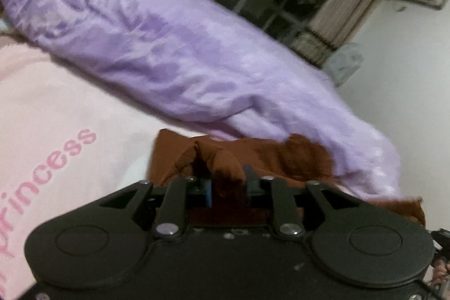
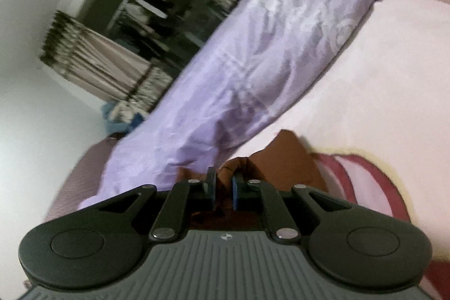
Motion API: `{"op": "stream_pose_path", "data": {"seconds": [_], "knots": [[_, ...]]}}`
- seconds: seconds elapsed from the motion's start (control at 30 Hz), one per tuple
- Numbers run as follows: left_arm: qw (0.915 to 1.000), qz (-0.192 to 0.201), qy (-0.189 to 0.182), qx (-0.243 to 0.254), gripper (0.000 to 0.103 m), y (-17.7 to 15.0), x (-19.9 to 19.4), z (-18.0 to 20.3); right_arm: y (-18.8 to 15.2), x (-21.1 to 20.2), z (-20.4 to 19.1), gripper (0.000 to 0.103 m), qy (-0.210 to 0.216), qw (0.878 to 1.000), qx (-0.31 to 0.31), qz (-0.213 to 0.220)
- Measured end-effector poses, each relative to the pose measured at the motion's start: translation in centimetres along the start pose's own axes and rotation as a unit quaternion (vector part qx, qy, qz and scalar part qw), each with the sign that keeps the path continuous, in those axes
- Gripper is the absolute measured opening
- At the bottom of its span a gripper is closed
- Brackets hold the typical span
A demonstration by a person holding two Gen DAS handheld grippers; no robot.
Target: Fold large clothes
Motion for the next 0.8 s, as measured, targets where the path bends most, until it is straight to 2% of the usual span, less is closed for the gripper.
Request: {"op": "stream_pose_path", "data": {"seconds": [0.03,0.07,0.13,0.2,0.27,0.3,0.33,0.4,0.47,0.53,0.67,0.8], "knots": [[0.9998,-0.015,0.013,-0.008,0.043,-0.3,1.7,-0.7,0.0,1.5,0.7,0.012,-0.013,1.000,0.005,-0.004],[0.9992,-0.027,0.029,-0.011,0.052,-0.5,3.2,-1.4,-0.2,2.5,1.5,0.013,-0.021,1.000,0.012,-0.009],[0.9985,-0.038,0.040,-0.008,0.052,-0.8,4.5,-2.4,-1.0,4.5,3.1,0.024,-0.041,0.999,0.027,-0.019],[0.9988,-0.038,0.027,-0.014,0.052,-0.3,4.2,-2.8,-1.5,5.5,4.2,0.026,-0.052,0.997,0.042,-0.027],[0.9995,-0.023,0.011,-0.018,0.056,0.8,2.4,-3.1,-1.5,5.1,4.4,0.034,-0.032,0.998,0.048,-0.031],[0.9998,-0.004,0.016,-0.013,0.061,1.5,0.8,-3.5,-1.3,4.4,4.3,0.044,-0.020,0.998,0.043,-0.027],[0.9995,0.015,0.027,-0.007,0.062,1.9,-0.6,-4.0,-1.0,3.7,4.2,0.060,-0.018,0.999,0.037,-0.017],[0.9990,0.026,0.037,-0.004,0.063,2.0,-2.8,-5.3,-0.7,0.9,4.1,0.077,-0.032,0.999,0.006,0.015],[0.9994,0.011,0.032,-0.012,0.063,0.8,-4.1,-6.5,-1.1,-1.5,4.1,0.077,-0.036,0.999,-0.028,0.020],[0.9995,-0.007,0.030,-0.009,0.063,-1.2,-4.9,-7.4,-2.4,-3.6,4.6,0.077,-0.035,0.999,-0.040,0.007],[0.9983,-0.050,0.026,-0.014,0.063,-5.8,-4.6,-8.3,-5.3,-6.1,6.8,0.077,-0.038,0.999,-0.016,-0.016],[0.9949,-0.071,-0.018,-0.070,0.063,-8.3,-3.9,-8.2,-7.3,-5.9,8.8,0.077,-0.059,0.997,0.010,-0.046]]}}
Point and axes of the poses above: each gripper's, at about its wrist camera, not at the fingertips, and x roughly the way its jaws point, z to its right, y to its top, the point moved 8 cm from there along x, roughly the way its jaws point
